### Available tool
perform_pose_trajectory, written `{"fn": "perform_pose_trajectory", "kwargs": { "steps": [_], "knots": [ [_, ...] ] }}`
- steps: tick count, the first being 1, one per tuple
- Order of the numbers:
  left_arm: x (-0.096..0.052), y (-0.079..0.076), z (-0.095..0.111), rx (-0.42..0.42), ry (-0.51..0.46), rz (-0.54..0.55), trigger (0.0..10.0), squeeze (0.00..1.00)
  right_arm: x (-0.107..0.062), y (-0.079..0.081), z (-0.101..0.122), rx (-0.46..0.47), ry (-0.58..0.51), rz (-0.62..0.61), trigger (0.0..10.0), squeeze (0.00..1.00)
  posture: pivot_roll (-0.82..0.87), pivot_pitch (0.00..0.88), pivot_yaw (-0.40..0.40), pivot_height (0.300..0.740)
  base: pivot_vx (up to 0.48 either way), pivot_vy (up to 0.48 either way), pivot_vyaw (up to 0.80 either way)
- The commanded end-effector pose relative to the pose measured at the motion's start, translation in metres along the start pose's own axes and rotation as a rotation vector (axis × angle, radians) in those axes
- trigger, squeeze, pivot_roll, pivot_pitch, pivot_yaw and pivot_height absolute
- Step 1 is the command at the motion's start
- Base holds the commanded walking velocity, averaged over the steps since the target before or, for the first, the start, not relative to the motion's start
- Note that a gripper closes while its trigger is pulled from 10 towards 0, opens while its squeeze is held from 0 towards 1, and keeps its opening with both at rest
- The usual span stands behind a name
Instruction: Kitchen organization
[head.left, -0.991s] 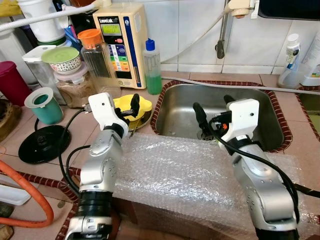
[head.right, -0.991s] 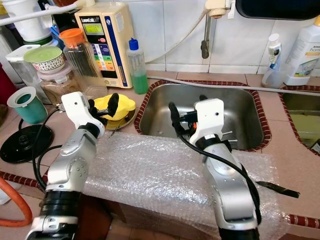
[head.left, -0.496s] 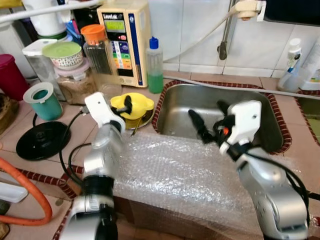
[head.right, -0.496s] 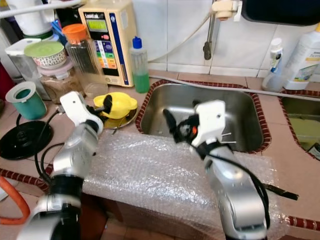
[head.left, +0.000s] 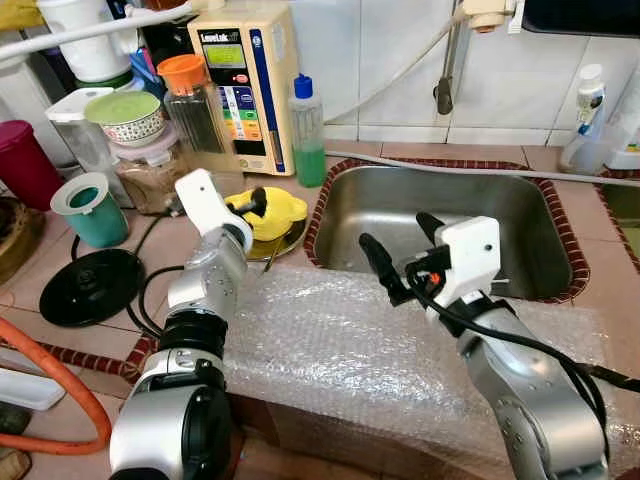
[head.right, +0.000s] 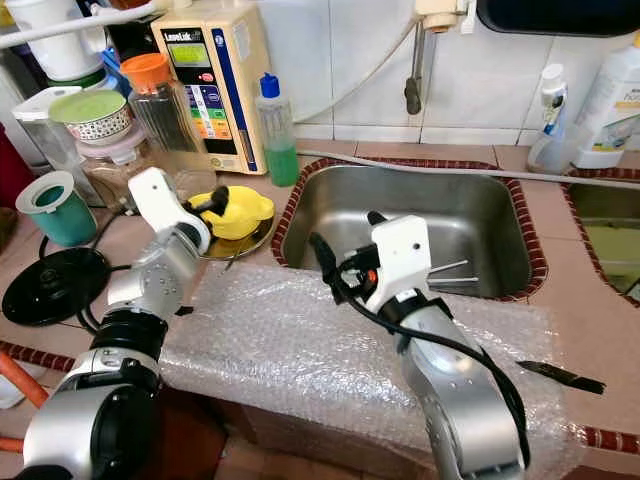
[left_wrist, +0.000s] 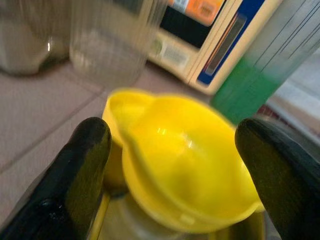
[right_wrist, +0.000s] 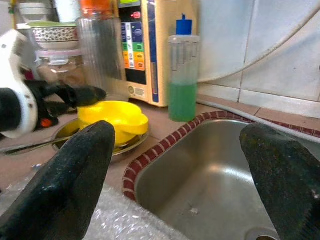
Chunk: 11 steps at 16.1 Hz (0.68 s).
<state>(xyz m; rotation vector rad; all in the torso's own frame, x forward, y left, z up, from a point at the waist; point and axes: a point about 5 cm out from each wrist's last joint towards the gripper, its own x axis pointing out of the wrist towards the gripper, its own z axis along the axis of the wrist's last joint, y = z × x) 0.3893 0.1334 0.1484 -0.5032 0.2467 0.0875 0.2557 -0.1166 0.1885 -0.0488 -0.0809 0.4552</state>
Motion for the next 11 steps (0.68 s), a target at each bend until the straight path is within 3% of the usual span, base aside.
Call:
{"fn": "perform_pose_trajectory", "kwargs": {
  "steps": [1,2,3,7,9,11],
  "knots": [
    [0.003,0.005,0.006,-0.017,0.009,0.032,10.0,0.00,-0.001,0.009,0.003,-0.021,0.008,0.062,10.0,0.00,-0.18,0.000,0.155,0.740,0.000,0.000,0.00],
    [0.004,0.006,0.005,-0.033,0.028,0.040,5.8,0.00,-0.004,0.016,-0.003,-0.005,0.056,0.128,10.0,0.00,-0.18,0.000,0.155,0.740,0.000,0.000,0.00],
    [0.006,0.010,0.001,-0.045,0.073,0.062,0.0,0.00,-0.006,0.015,-0.009,0.012,0.074,0.113,10.0,0.00,-0.18,0.000,0.155,0.740,0.000,0.000,0.00],
    [0.008,0.013,0.006,-0.074,0.075,0.071,0.0,0.00,-0.002,0.013,-0.001,0.019,0.028,0.102,10.0,0.00,-0.17,0.000,0.148,0.740,0.000,0.000,0.00],
    [0.009,0.015,0.007,-0.077,0.080,0.078,0.0,0.00,0.000,0.010,-0.001,-0.092,0.027,0.082,10.0,0.00,-0.16,0.000,0.148,0.740,0.000,0.000,0.00],
    [0.010,0.017,0.008,-0.075,0.084,0.090,0.0,0.00,0.000,0.011,-0.003,-0.044,0.039,0.082,10.0,0.00,-0.16,0.000,0.151,0.740,0.000,0.000,0.00]
  ]
}}
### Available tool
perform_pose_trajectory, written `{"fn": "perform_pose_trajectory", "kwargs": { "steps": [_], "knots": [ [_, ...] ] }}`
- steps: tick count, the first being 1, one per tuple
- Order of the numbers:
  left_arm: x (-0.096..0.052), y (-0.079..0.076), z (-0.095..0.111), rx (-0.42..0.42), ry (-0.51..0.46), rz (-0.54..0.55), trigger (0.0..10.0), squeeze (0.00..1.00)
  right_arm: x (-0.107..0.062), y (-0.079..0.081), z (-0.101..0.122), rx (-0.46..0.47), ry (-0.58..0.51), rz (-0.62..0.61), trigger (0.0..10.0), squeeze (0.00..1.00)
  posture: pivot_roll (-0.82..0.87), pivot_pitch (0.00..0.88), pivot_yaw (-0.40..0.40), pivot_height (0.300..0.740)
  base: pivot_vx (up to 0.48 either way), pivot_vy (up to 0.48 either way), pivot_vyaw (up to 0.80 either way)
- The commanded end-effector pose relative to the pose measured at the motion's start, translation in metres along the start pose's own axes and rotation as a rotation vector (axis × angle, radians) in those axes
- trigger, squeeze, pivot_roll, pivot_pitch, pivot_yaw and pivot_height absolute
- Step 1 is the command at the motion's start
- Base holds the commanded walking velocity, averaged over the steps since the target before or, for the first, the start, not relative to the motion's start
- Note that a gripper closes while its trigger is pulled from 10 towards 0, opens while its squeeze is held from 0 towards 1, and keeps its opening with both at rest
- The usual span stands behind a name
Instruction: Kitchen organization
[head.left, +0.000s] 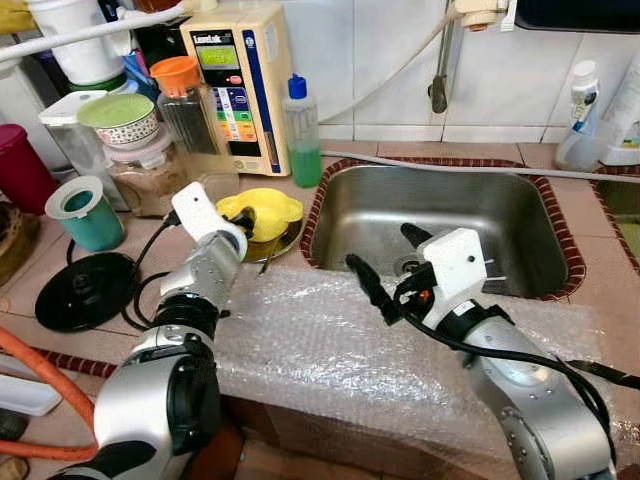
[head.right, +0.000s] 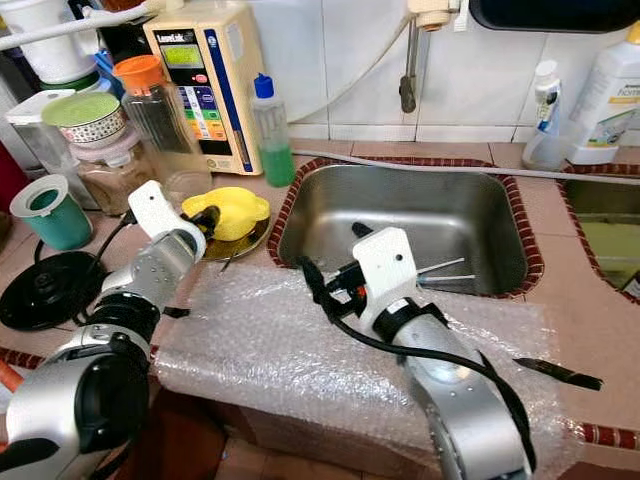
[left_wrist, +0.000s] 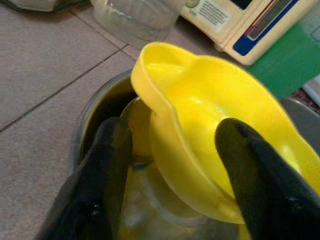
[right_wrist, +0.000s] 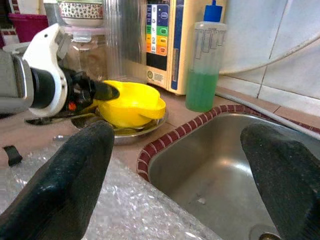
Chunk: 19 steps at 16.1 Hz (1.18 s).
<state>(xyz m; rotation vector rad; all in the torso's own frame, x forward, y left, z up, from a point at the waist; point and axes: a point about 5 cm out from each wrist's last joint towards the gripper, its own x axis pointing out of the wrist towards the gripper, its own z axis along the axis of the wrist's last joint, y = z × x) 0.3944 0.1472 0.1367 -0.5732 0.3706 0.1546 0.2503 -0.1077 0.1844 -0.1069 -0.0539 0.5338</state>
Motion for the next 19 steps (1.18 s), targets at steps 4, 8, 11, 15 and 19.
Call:
{"fn": "perform_pose_trajectory", "kwargs": {
  "steps": [4,8,11,15,19],
  "knots": [
    [0.001,0.004,0.008,0.033,0.021,0.018,0.0,0.00,0.003,0.000,-0.005,-0.044,0.026,-0.010,10.0,0.00,-0.16,0.000,0.160,0.740,0.000,0.000,0.00],
    [0.002,0.002,0.010,0.026,0.015,0.009,0.0,0.00,0.001,0.004,-0.012,-0.023,0.067,0.063,10.0,0.00,-0.15,0.000,0.168,0.740,0.000,0.000,0.00],
    [0.002,0.003,0.012,0.035,0.012,0.006,0.0,0.00,0.002,0.007,-0.013,-0.030,0.070,0.078,10.0,0.00,-0.15,0.000,0.169,0.740,0.000,0.000,0.00],
    [0.002,0.004,0.016,0.055,-0.023,0.003,0.0,0.00,0.002,0.004,-0.017,-0.024,0.084,0.085,10.0,0.00,-0.15,0.000,0.170,0.740,0.000,0.000,0.00],
    [0.001,0.007,0.021,0.069,-0.081,-0.013,0.0,0.00,0.002,0.004,-0.020,-0.030,0.094,0.089,10.0,0.00,-0.15,0.000,0.165,0.740,0.000,0.000,0.00]
  ]
}}
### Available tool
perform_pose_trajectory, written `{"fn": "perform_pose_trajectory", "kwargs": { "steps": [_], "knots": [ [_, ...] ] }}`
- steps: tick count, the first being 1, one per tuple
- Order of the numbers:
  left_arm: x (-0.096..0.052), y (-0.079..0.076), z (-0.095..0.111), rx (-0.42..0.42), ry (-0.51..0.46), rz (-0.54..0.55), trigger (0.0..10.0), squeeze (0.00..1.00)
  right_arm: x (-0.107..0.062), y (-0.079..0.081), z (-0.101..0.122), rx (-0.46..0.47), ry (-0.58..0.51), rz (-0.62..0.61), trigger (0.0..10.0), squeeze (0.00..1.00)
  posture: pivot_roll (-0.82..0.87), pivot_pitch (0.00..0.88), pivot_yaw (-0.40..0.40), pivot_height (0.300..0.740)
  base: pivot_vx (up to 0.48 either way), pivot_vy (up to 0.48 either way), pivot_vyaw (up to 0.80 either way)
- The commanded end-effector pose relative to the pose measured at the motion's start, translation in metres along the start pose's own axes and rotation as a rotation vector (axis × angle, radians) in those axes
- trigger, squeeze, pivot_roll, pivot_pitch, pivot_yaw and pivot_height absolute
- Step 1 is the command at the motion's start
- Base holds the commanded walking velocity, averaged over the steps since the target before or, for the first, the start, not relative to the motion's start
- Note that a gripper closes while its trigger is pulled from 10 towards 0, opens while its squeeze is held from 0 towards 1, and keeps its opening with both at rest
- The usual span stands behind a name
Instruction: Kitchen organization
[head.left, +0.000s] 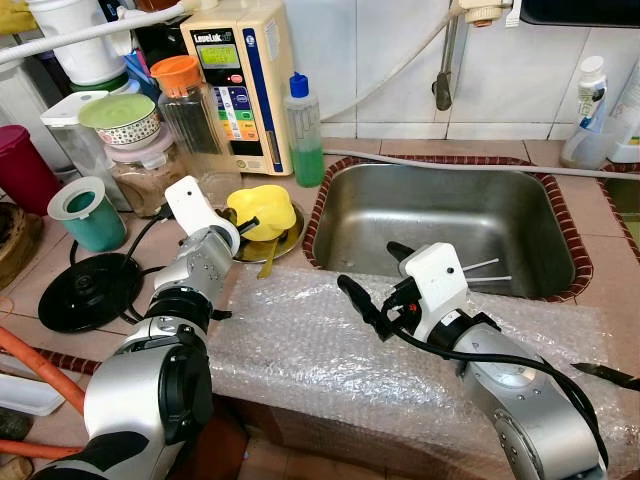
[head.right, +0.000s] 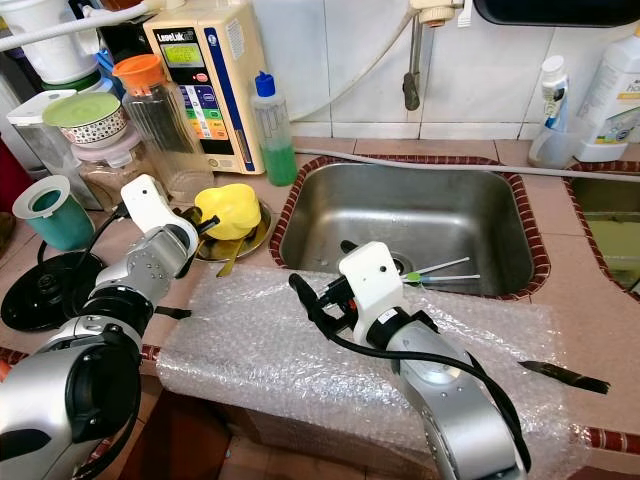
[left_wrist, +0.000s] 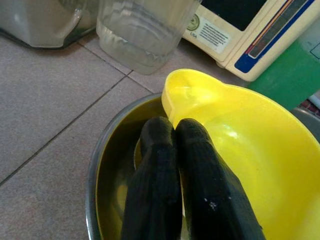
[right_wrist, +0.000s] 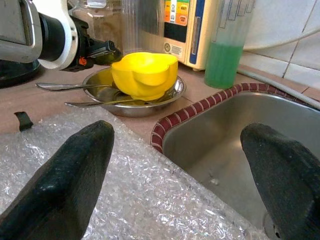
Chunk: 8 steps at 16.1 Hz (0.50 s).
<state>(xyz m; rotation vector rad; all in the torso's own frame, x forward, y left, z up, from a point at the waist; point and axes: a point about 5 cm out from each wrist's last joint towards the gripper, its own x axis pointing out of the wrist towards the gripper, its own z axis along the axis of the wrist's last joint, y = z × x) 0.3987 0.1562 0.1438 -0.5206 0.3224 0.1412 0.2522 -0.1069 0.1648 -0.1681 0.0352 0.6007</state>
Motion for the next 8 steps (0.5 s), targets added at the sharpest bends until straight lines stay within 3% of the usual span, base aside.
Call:
{"fn": "perform_pose_trajectory", "kwargs": {
  "steps": [1,8],
  "knots": [
    [-0.0004,0.0043,0.0085,0.019,-0.032,0.005,0.0,0.00,0.0015,0.0009,-0.0003,0.001,-0.003,0.015,10.0,0.00,-0.14,0.000,0.162,0.740,0.000,0.000,0.00],
    [0.0000,0.0010,0.0021,0.009,-0.004,-0.006,0.0,0.00,0.0024,-0.0022,-0.0025,-0.015,0.002,0.004,10.0,0.00,-0.15,0.000,0.166,0.740,0.000,0.000,0.00]
  ]
}}
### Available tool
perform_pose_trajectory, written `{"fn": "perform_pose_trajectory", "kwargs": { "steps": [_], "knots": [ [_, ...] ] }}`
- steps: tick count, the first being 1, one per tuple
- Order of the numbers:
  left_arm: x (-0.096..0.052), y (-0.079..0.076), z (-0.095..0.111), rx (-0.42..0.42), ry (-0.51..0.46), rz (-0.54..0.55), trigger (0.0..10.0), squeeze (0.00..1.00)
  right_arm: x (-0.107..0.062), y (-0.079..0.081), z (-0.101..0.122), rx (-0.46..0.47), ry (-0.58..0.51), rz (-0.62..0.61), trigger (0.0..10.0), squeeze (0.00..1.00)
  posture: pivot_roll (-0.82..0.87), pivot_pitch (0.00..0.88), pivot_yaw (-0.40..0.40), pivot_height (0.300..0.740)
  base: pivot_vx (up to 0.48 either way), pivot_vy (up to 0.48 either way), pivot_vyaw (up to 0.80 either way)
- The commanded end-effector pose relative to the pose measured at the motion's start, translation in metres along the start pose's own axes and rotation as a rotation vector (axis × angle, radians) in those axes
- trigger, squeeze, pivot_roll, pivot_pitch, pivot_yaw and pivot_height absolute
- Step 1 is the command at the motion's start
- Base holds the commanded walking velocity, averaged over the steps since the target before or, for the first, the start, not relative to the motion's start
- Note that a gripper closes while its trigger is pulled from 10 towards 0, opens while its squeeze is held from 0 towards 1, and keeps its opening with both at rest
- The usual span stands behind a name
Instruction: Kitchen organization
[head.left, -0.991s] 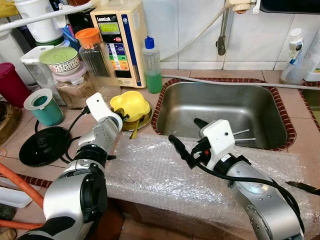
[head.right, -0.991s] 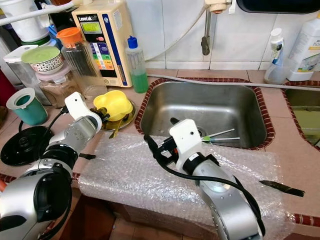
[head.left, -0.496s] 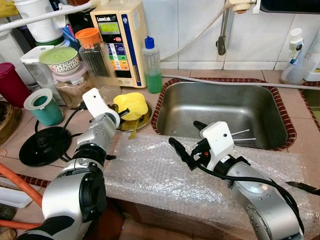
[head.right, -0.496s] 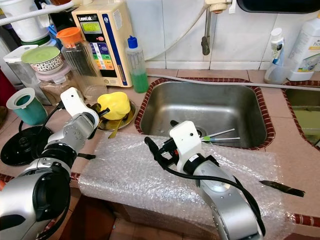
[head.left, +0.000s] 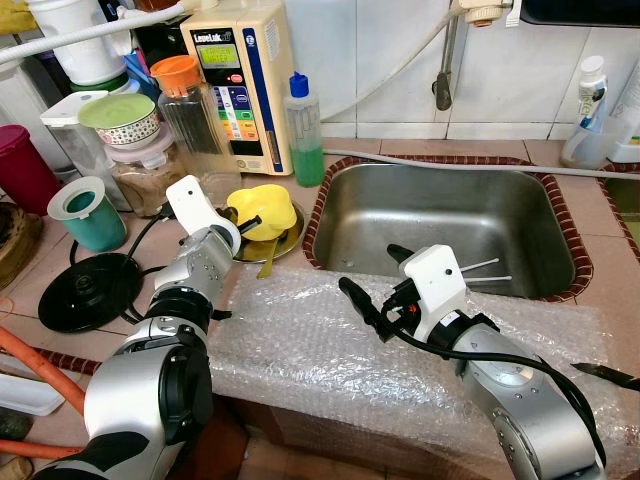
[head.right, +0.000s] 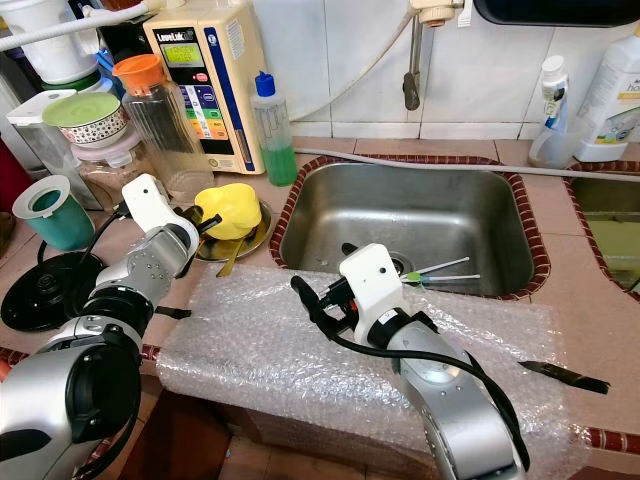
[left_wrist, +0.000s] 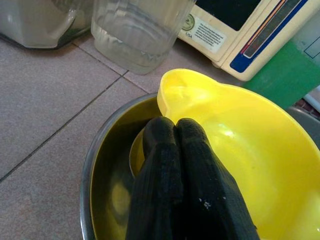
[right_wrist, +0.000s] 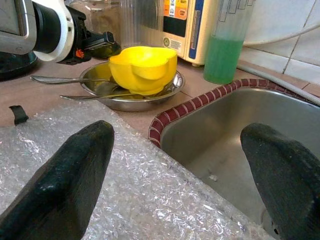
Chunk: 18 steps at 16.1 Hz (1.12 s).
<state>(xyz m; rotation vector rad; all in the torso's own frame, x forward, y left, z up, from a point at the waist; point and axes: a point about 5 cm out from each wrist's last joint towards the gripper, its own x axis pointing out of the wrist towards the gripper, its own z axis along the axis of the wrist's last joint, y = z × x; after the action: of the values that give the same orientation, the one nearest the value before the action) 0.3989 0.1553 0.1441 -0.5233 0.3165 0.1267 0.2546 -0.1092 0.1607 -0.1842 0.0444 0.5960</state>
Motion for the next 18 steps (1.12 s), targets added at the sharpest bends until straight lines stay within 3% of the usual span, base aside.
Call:
{"fn": "perform_pose_trajectory", "kwargs": {
  "steps": [1,4,5,8,9,10,18],
  "knots": [
    [0.000,-0.001,0.004,0.000,-0.012,-0.003,0.0,0.00,0.001,0.001,0.001,-0.006,-0.010,0.006,10.0,0.00,-0.15,0.000,0.166,0.740,0.000,0.000,0.00],
    [-0.002,-0.012,0.020,0.000,-0.140,-0.045,0.0,0.00,0.002,0.001,0.000,-0.020,-0.008,0.005,10.0,0.00,-0.15,0.000,0.170,0.740,0.000,0.000,0.00],
    [-0.003,-0.015,0.022,-0.039,-0.171,-0.064,0.0,0.00,0.002,0.001,0.000,-0.026,-0.009,0.004,10.0,0.00,-0.15,0.000,0.171,0.740,0.000,0.000,0.00],
    [-0.004,-0.013,0.019,-0.046,-0.174,-0.061,0.0,0.00,0.003,0.000,0.000,-0.036,-0.010,0.003,10.0,0.00,-0.14,0.000,0.166,0.740,0.000,0.000,0.00],
    [-0.004,-0.012,0.020,-0.042,-0.182,-0.052,4.8,1.00,0.003,0.000,0.000,-0.037,-0.010,0.004,10.0,0.00,-0.14,0.000,0.164,0.740,0.000,0.000,0.00],
    [-0.004,-0.009,0.021,-0.073,-0.186,-0.039,10.0,1.00,0.003,0.000,0.000,-0.042,-0.011,0.006,10.0,0.00,-0.14,0.000,0.162,0.740,0.000,0.000,0.00],
    [-0.001,-0.014,0.012,-0.078,-0.107,-0.021,10.0,1.00,0.004,0.001,0.003,-0.052,-0.029,-0.003,10.0,0.00,-0.15,0.000,0.169,0.740,0.000,0.000,0.00]
  ]
}}
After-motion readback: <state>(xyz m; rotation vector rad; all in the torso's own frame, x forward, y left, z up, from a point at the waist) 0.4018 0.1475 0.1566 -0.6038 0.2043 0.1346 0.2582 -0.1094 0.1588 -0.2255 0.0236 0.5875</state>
